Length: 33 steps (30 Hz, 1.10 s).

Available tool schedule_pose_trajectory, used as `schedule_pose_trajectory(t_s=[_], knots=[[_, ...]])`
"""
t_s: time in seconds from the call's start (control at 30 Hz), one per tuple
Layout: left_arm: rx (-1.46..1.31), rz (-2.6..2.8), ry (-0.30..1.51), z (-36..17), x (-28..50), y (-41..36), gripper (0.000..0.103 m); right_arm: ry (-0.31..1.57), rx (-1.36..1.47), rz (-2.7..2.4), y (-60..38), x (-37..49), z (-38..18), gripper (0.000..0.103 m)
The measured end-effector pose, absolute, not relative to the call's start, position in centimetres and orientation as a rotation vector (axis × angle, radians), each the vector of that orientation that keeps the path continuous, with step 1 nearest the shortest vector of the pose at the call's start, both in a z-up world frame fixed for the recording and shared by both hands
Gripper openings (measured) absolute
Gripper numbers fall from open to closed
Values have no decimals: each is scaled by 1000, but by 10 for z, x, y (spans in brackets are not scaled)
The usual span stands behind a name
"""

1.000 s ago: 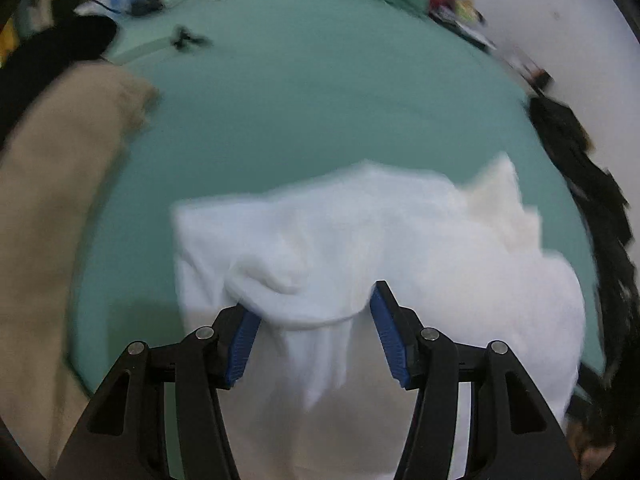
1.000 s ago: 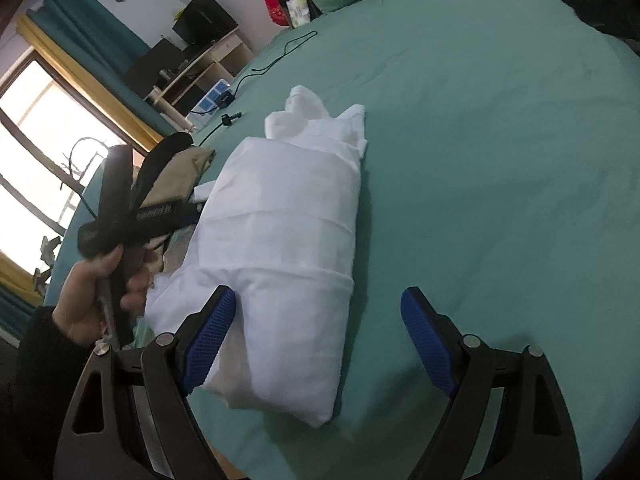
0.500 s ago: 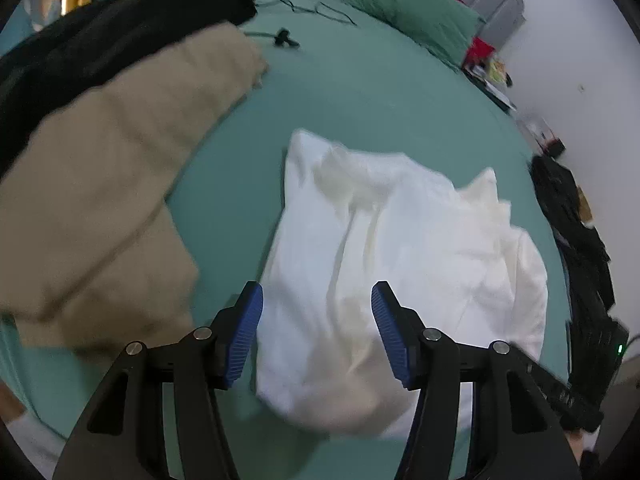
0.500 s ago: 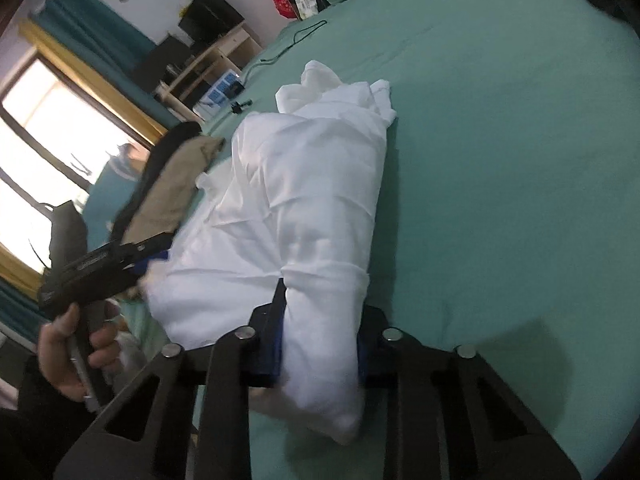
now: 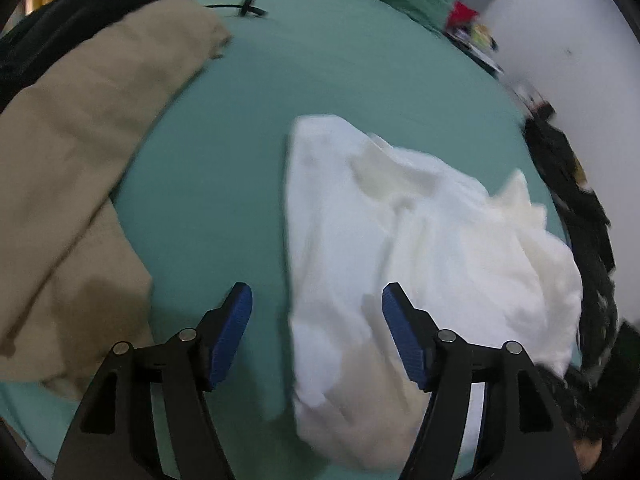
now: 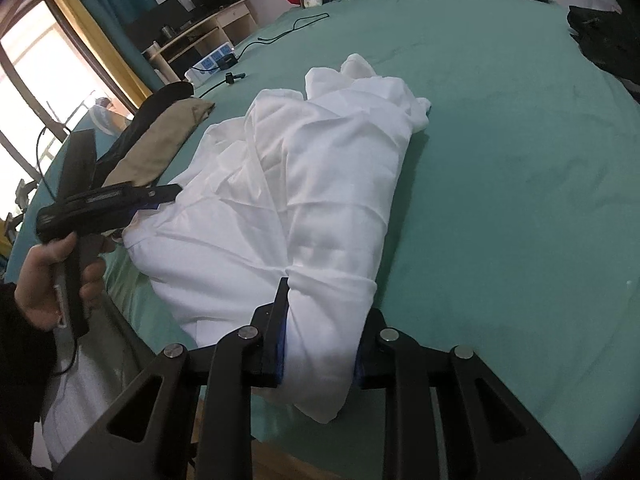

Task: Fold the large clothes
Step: 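Grasp the jacket bundle with the left tool while the right tool holds its other side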

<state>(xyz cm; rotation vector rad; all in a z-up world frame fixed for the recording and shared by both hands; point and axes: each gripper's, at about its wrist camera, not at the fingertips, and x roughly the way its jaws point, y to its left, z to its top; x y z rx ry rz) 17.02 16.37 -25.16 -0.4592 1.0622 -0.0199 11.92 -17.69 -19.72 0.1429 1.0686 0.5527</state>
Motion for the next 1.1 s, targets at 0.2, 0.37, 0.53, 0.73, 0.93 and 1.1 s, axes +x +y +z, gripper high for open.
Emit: schedule_pose_trajectory(t_s=[0.2, 0.37, 0.53, 0.73, 0.93, 1.1], knots=[[-608, -189, 1074, -259, 173, 162, 81, 1078, 177, 551, -179, 122, -204, 25], [-724, -434, 1108, -263, 165, 149, 81, 1085, 192, 559, -182, 125, -207, 26], [-675, -581, 1152, -266, 160, 114, 81, 1100, 207, 570, -182, 131, -209, 28], [-444, -558, 1158, -262, 156, 75, 82, 1100, 233, 571, -183, 131, -212, 33], [-227, -408, 1096, -238, 159, 58, 82, 1115, 238, 567, -184, 129, -207, 50], [-262, -403, 1077, -230, 167, 67, 82, 1106, 180, 526, -184, 132, -192, 63]])
